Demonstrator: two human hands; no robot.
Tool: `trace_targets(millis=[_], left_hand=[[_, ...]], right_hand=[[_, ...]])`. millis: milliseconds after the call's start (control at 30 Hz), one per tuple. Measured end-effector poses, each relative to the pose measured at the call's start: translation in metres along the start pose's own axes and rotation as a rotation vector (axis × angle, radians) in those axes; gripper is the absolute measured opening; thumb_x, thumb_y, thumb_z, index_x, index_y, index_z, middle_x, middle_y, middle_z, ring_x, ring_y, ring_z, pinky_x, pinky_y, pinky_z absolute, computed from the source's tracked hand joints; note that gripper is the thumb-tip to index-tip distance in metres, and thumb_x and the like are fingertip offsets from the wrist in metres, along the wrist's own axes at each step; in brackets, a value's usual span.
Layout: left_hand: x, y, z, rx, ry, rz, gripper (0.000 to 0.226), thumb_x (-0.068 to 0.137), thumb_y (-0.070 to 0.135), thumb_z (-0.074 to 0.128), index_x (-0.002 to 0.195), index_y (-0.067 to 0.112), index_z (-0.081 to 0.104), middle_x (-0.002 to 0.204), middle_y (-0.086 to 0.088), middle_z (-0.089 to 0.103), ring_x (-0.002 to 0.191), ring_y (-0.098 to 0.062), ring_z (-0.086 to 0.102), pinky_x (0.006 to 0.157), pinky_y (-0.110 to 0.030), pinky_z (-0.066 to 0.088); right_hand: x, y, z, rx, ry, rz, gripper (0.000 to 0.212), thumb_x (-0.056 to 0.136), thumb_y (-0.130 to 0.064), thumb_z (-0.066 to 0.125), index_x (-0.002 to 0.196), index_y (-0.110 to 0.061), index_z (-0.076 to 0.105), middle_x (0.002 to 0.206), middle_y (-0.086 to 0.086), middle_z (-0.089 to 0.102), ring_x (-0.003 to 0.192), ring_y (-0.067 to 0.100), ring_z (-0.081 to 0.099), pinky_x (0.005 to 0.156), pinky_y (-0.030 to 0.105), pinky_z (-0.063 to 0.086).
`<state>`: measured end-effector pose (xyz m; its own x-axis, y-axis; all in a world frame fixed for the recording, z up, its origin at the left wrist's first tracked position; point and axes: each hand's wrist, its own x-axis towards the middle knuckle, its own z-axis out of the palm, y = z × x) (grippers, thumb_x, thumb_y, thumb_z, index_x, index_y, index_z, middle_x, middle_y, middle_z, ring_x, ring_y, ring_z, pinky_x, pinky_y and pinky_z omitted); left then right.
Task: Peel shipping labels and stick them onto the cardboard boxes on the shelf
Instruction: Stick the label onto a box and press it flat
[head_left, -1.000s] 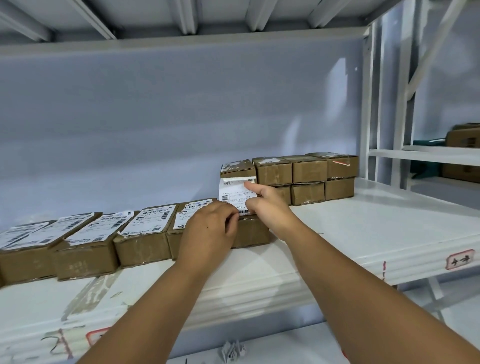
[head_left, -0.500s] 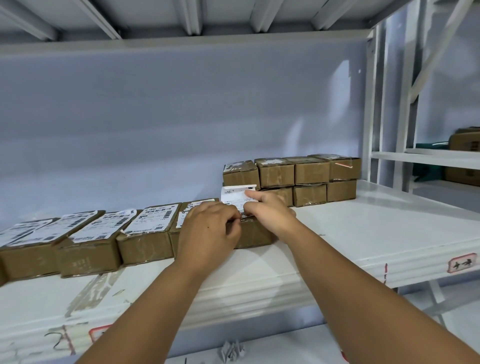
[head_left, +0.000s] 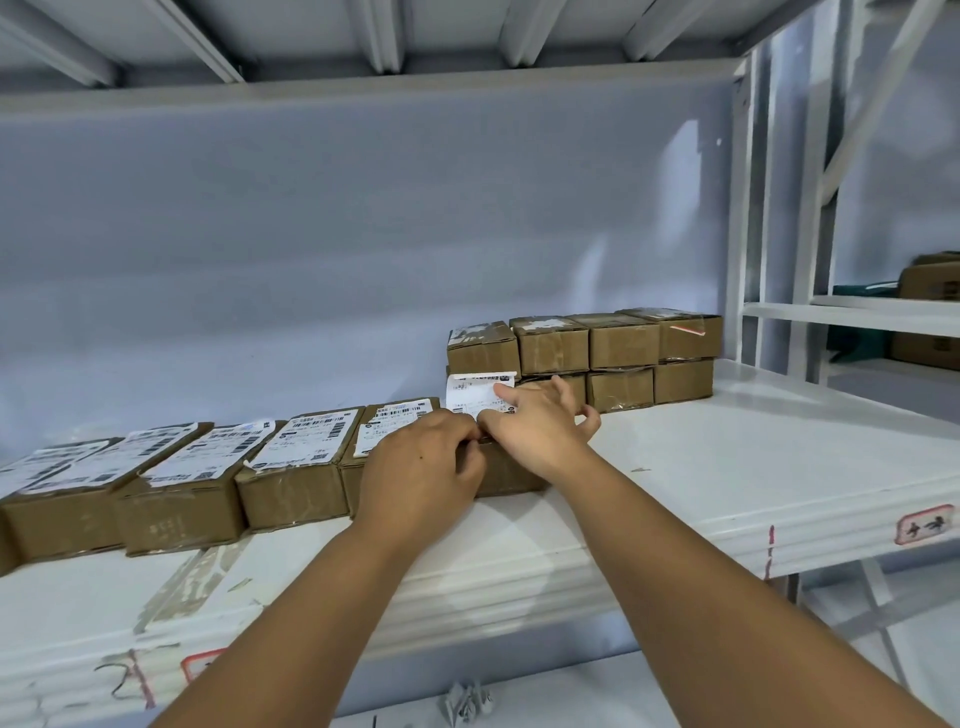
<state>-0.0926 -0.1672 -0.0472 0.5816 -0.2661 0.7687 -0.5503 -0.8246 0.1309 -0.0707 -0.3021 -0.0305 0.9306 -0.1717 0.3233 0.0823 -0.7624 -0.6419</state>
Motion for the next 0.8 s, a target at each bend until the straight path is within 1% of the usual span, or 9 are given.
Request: trace_targets(millis=[133, 233, 300, 400, 467, 533, 600, 733, 800], left_hand=[[0.000, 0.001, 0.000, 0.016, 0.012, 0.011, 0.025, 0.075, 0.028, 0.045, 0.080, 0.022, 0.068, 0.082, 0.006, 0.068, 0.071, -0.022, 0.064, 0.061, -0.028, 0.046], [0.000, 0.002, 0.000, 0.006, 0.000, -0.004, 0.023, 0.074, 0.026, 0.048, 0.082, 0.022, 0.069, 0.084, 0.006, 0.069, 0.074, -0.021, 0.065, 0.063, -0.030, 0.049], [-0.001, 0.003, -0.001, 0.000, -0.005, -0.003, 0.023, 0.074, 0.026, 0.049, 0.084, 0.022, 0.070, 0.086, 0.007, 0.069, 0.075, -0.020, 0.065, 0.064, -0.029, 0.049], [-0.001, 0.003, -0.002, -0.019, -0.019, -0.001, 0.027, 0.074, 0.028, 0.048, 0.088, 0.023, 0.071, 0.090, 0.008, 0.070, 0.079, -0.019, 0.065, 0.068, -0.028, 0.047], [-0.001, 0.003, -0.003, -0.034, -0.031, -0.004, 0.030, 0.075, 0.032, 0.047, 0.090, 0.023, 0.071, 0.093, 0.009, 0.070, 0.083, -0.017, 0.065, 0.071, -0.027, 0.046], [-0.001, 0.003, -0.003, -0.041, -0.035, -0.002, 0.031, 0.076, 0.035, 0.046, 0.091, 0.023, 0.071, 0.094, 0.010, 0.069, 0.085, -0.015, 0.064, 0.071, -0.024, 0.043], [-0.002, 0.004, -0.004, -0.048, -0.030, 0.014, 0.029, 0.076, 0.035, 0.047, 0.088, 0.024, 0.071, 0.092, 0.012, 0.069, 0.084, -0.013, 0.064, 0.069, -0.022, 0.040], [-0.001, 0.004, -0.006, -0.090, -0.040, 0.039, 0.033, 0.077, 0.043, 0.042, 0.082, 0.027, 0.071, 0.090, 0.015, 0.069, 0.082, -0.009, 0.063, 0.068, -0.023, 0.045], [-0.001, 0.003, -0.007, -0.117, -0.043, 0.046, 0.039, 0.077, 0.047, 0.038, 0.082, 0.028, 0.071, 0.090, 0.016, 0.069, 0.084, -0.007, 0.062, 0.069, -0.022, 0.045]], right_hand=[[-0.001, 0.000, 0.000, -0.023, -0.023, 0.013, 0.051, 0.088, -0.044, 0.045, 0.139, -0.039, 0.043, 0.153, -0.012, 0.025, 0.145, 0.016, -0.010, 0.113, 0.049, -0.005], [-0.003, 0.001, -0.004, 0.046, -0.066, 0.051, 0.049, 0.085, -0.047, 0.050, 0.134, -0.042, 0.049, 0.159, -0.010, -0.001, 0.145, 0.018, -0.015, 0.113, 0.051, -0.005], [-0.001, 0.003, -0.007, 0.096, -0.099, 0.066, 0.049, 0.084, -0.047, 0.052, 0.133, -0.043, 0.049, 0.159, -0.011, -0.006, 0.145, 0.018, -0.016, 0.114, 0.051, -0.005], [0.001, 0.006, -0.006, 0.184, -0.111, 0.100, 0.051, 0.081, -0.044, 0.057, 0.131, -0.044, 0.050, 0.159, -0.009, 0.005, 0.146, 0.018, -0.010, 0.115, 0.050, -0.001], [0.004, 0.007, -0.003, 0.301, -0.105, 0.132, 0.048, 0.068, -0.046, 0.062, 0.115, -0.046, 0.062, 0.152, -0.007, 0.032, 0.145, 0.019, 0.013, 0.115, 0.047, 0.013], [0.008, 0.006, -0.002, 0.477, -0.114, 0.198, 0.035, 0.049, -0.046, 0.065, 0.083, -0.041, 0.072, 0.121, -0.007, 0.063, 0.125, 0.021, 0.046, 0.108, 0.042, 0.034], [0.016, 0.012, -0.002, 0.626, -0.109, 0.248, 0.040, 0.039, -0.045, 0.066, 0.076, -0.031, 0.073, 0.098, -0.003, 0.072, 0.105, 0.024, 0.061, 0.099, 0.041, 0.044], [0.014, 0.014, -0.013, 0.816, -0.151, 0.279, 0.022, 0.079, -0.017, 0.062, 0.098, -0.012, 0.071, 0.088, 0.007, 0.071, 0.077, 0.022, 0.064, 0.071, 0.027, 0.048], [0.014, 0.014, -0.014, 0.831, -0.136, 0.273, 0.025, 0.086, -0.005, 0.054, 0.105, -0.013, 0.069, 0.088, 0.008, 0.068, 0.074, 0.021, 0.062, 0.067, 0.026, 0.047]])
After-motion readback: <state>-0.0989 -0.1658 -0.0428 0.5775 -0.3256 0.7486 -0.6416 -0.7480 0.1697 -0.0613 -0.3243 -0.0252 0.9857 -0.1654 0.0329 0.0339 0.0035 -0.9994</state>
